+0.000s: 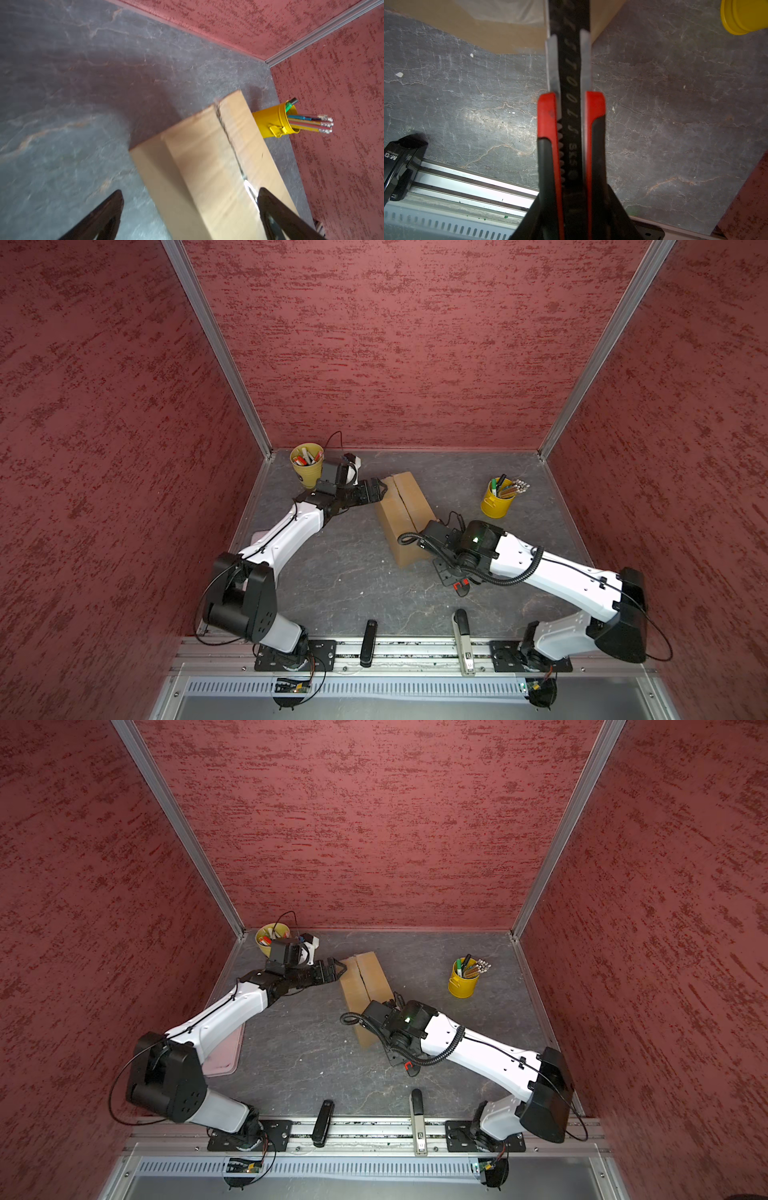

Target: Unpack the express box

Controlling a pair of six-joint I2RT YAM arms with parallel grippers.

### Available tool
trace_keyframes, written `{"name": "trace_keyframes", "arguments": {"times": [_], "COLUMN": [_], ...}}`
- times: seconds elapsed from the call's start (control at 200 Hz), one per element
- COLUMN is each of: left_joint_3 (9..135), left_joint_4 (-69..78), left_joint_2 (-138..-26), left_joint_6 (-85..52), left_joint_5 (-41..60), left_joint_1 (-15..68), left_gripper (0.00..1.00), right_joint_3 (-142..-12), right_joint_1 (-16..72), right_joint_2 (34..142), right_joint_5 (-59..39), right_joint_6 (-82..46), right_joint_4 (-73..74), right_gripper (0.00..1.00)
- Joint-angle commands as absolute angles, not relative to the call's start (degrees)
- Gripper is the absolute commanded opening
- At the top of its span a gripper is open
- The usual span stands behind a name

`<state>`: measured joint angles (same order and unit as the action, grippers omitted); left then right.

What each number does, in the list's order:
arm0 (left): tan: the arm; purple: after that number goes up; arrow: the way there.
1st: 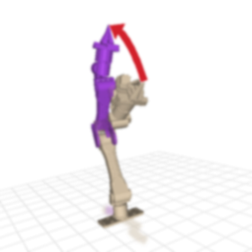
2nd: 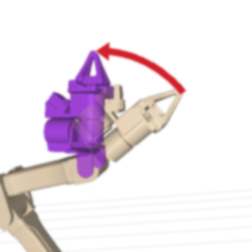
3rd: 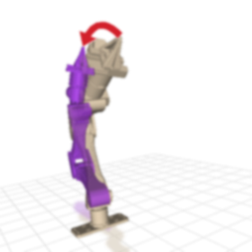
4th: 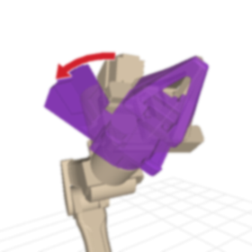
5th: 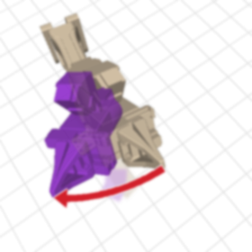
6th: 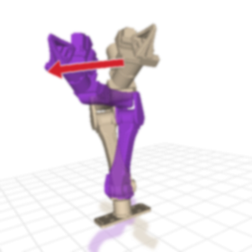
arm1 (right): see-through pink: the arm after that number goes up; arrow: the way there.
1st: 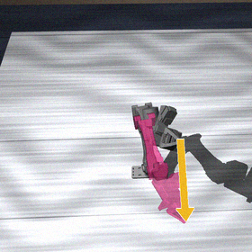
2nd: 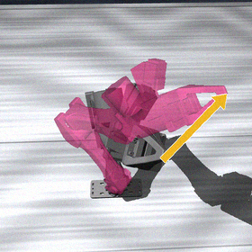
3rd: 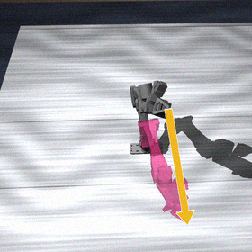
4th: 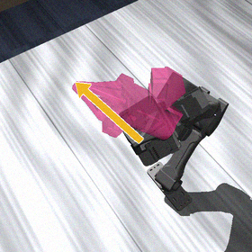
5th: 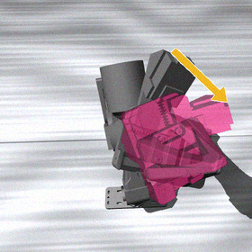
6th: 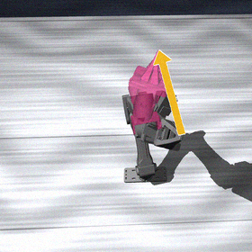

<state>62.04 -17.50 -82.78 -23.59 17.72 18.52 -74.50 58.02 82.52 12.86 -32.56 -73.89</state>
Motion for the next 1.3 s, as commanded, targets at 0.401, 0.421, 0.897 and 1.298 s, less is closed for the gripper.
{"name": "trace_keyframes", "arguments": {"times": [0.401,0.421,0.897,1.298], "left_joint_3": [47.3,46.87,47.1,48.27], "left_joint_4": [-26.33,-26.28,-21.4,-19.6], "left_joint_2": [-63.4,-63.29,-69.37,-72.13], "left_joint_6": [-30.76,-31.12,-33.14,-33.69], "left_joint_5": [7.79,7.82,7.95,7.45], "left_joint_1": [29.4,29.71,36.15,38.84], "left_gripper": [0.71,0.7,0.65,0.65], "right_joint_3": [-78.06,-78.22,-80.77,-83.22], "right_joint_1": [57.68,57.67,57.73,57.74], "right_joint_2": [84.58,84.7,87.17,89.55], "right_joint_5": [14.24,14.24,14.11,14.08], "right_joint_6": [-32.39,-32.35,-31.51,-30.22], "right_joint_4": [-74.59,-74.63,-75.5,-76.64], "right_gripper": [0.0,0.0,0.0,0.0]}}
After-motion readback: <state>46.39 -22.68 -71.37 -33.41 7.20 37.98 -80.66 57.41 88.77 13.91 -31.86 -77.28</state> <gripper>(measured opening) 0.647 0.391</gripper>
